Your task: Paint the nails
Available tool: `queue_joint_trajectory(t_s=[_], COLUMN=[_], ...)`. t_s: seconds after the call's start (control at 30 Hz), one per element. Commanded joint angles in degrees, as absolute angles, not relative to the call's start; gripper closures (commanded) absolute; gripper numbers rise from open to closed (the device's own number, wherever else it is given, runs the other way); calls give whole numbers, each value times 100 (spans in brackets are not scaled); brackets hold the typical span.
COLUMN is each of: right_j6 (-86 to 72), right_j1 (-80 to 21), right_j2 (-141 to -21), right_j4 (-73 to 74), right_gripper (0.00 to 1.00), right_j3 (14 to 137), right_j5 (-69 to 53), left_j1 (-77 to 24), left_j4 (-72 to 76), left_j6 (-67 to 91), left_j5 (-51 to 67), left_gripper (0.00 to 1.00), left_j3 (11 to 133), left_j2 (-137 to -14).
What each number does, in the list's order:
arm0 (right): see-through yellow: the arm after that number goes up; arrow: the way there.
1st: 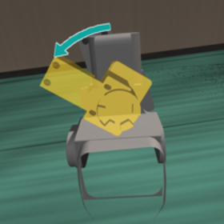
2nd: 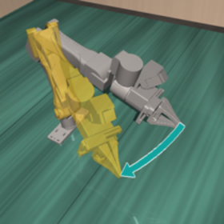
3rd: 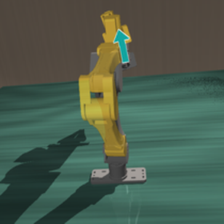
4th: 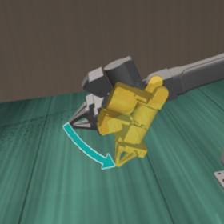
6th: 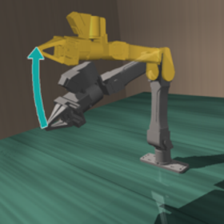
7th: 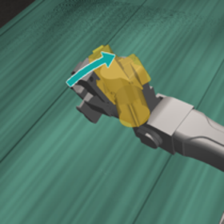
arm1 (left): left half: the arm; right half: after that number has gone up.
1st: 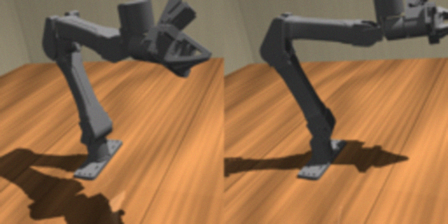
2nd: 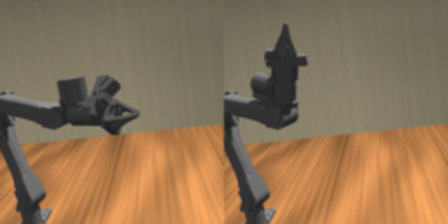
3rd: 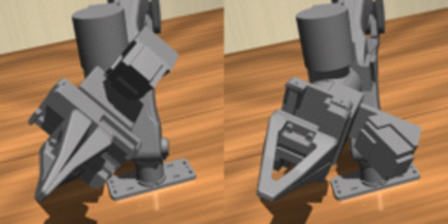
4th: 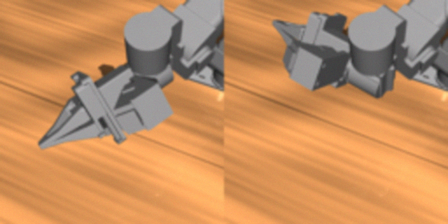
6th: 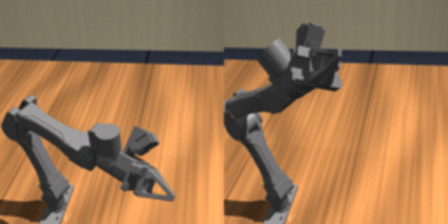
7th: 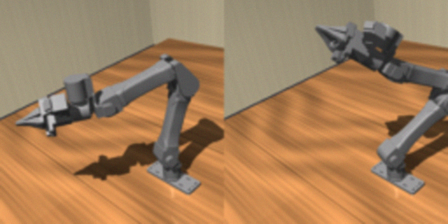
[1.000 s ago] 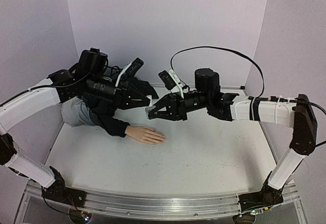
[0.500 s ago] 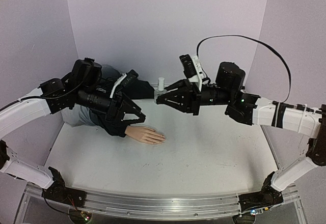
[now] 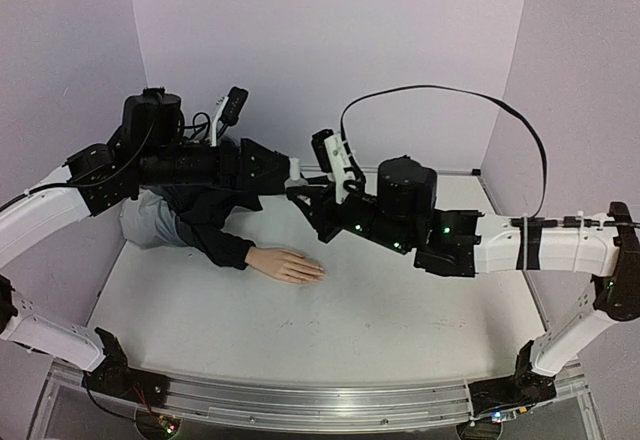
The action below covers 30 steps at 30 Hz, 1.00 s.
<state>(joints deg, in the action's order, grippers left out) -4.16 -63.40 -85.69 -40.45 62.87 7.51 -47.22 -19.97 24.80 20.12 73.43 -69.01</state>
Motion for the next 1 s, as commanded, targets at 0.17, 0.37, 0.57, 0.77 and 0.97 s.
queue_joint_trajectory(t_s=[0.17,0.37,0.57,0.77,0.97], right_j6=[-88,-50,-44,-47,-49], right_j1=[-6610,-6678,-6714,-6715,-6715], right_j2=[-9114,-9283,-9397,-9400,-9433], right_j4=[-4033,-4015,-4005,-4004,-4012], right_gripper=[100,100,100,100,100], right_j3=[7160,7300,7395,7454,7536], right_j5=[2071,2006,2014,1991,1978], left_j1=[-4798,-4808,-4815,-4863,-4986], left_j4=[-1641,-1643,-1644,-1644,-1644], left_j6=[2303,2221,2154,2162,2048], left_j5=[1365,1218,1239,1343,1403], left_gripper=[26,50,60,71,86], left_j3=[7710,7801,7853,7831,7721], left_j2=[-7081,-7215,-7282,-7363,-7393])
